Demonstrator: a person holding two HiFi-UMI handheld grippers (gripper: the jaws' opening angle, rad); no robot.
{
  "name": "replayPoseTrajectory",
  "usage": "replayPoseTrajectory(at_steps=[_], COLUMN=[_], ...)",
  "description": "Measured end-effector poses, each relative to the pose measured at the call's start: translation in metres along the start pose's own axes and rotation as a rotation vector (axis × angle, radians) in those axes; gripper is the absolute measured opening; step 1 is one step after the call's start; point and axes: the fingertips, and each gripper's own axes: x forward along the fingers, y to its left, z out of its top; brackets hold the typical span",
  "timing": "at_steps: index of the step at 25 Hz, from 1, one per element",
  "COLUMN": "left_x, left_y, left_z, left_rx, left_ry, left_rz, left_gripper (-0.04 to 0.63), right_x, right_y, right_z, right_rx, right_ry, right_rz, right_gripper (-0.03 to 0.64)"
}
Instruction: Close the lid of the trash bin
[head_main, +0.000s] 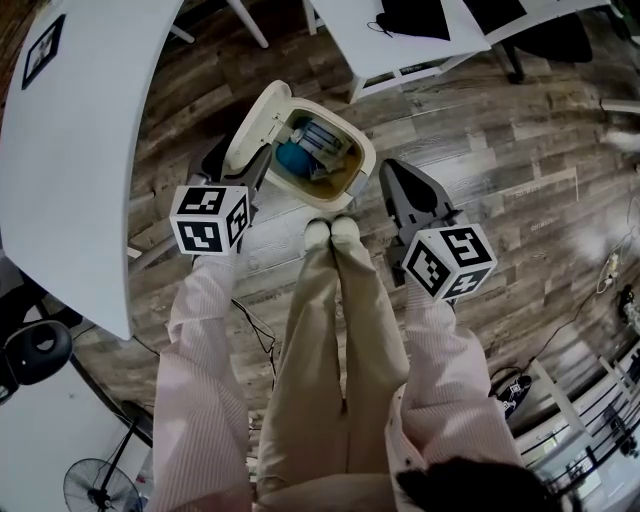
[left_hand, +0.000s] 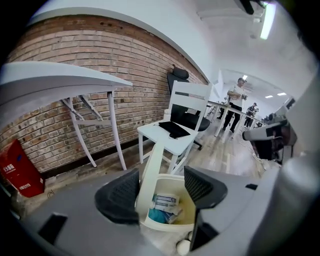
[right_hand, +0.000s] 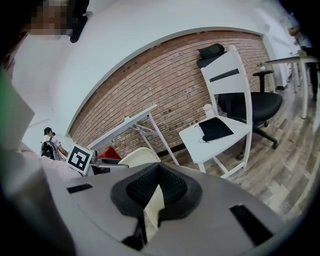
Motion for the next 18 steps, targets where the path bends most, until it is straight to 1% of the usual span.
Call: replayPoseTrajectory(at_steps=[9,18], left_x=[-0.001,0.000], left_y=[-0.028,-0.049], left_z=[-0.008,-0.016], left_rx=[0.014,0.028], left_ry=[-0.001,0.008], left_rz=[-0.034,-0.064], left_gripper=[0.273,0.276], right_x=[-0.012,-0.022], right_y=[-0.001,-0.010], right_z=[-0.011,-0.020], right_rx=[0.022,0.048], right_ry=[-0.002,-0.007], right_rz=[-0.019,-0.057], right_gripper=[0.003,0.003])
